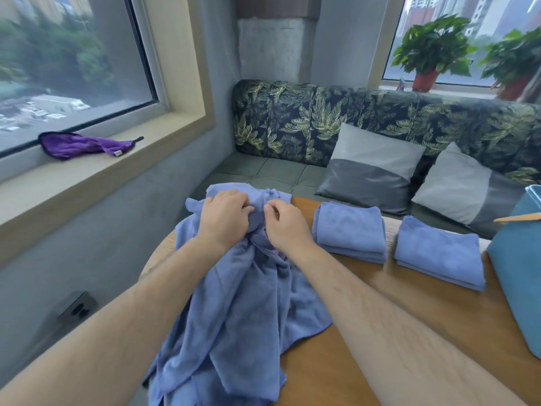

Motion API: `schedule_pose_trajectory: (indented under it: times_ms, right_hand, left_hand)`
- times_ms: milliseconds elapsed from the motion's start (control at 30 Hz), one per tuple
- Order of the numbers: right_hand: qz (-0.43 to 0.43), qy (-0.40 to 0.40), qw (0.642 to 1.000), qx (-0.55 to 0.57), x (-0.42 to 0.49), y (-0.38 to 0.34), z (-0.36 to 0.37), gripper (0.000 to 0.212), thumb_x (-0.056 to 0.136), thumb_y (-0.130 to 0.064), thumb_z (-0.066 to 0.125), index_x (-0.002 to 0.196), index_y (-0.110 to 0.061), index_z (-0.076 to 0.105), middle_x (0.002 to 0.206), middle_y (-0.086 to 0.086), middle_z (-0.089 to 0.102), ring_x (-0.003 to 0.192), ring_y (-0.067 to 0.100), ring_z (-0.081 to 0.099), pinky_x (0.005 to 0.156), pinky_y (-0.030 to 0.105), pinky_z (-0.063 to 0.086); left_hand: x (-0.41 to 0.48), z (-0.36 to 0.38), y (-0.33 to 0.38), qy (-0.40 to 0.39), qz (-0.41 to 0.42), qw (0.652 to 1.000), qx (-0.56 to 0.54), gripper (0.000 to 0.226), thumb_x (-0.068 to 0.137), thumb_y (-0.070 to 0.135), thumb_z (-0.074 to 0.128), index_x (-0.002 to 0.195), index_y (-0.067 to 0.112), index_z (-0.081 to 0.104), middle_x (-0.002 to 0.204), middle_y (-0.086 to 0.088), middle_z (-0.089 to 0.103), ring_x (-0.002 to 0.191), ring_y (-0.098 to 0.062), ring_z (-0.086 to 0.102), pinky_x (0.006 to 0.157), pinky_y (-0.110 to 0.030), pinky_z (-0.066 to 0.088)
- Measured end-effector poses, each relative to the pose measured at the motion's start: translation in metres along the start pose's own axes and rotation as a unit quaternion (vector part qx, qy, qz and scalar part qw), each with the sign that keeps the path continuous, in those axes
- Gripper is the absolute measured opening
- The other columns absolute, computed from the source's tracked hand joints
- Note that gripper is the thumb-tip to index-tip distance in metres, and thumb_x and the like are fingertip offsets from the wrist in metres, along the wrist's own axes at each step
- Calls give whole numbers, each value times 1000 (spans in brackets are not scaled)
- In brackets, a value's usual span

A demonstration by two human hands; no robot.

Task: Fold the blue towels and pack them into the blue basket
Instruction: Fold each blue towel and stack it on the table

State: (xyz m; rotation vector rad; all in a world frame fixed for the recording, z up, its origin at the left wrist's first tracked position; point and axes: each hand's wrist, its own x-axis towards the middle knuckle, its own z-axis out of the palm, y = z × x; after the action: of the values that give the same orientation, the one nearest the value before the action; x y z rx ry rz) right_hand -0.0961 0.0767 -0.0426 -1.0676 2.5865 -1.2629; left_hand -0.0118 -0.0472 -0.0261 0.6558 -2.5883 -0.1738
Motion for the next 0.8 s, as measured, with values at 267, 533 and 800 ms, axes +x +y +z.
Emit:
schedule_pose_trajectory:
  times_ms: [267,533,800]
  right_hand:
    - [71,68,973,211,-26,-7,-49,36,100,-25,55,66,-17,44,66,-4,46,65,13,41,61,30,36]
    - [43,154,976,146,-100,26,-156,38,104,-23,52,69,-18,37,66,-6,40,62,9,36,63,29,32]
    - [160,159,971,80,-236,139,-200,23,104,-18,52,81,-21,56,78,-8,60,69,-4,52,64,10,39]
  left_hand:
    - [-37,-26,57,46,137,961,-235,6,89,16,63,85,16,67,85,3,58,84,-14,51,80,-33,44]
    - [-63,-13,122,56,128,978,-154,35,85,39,58,117,27,64,110,3,64,99,-25,57,81,-39,42]
    - [-141,54,232,-201,177,921,-284,29,88,10,68,116,14,65,114,-4,66,107,-21,60,81,-18,36]
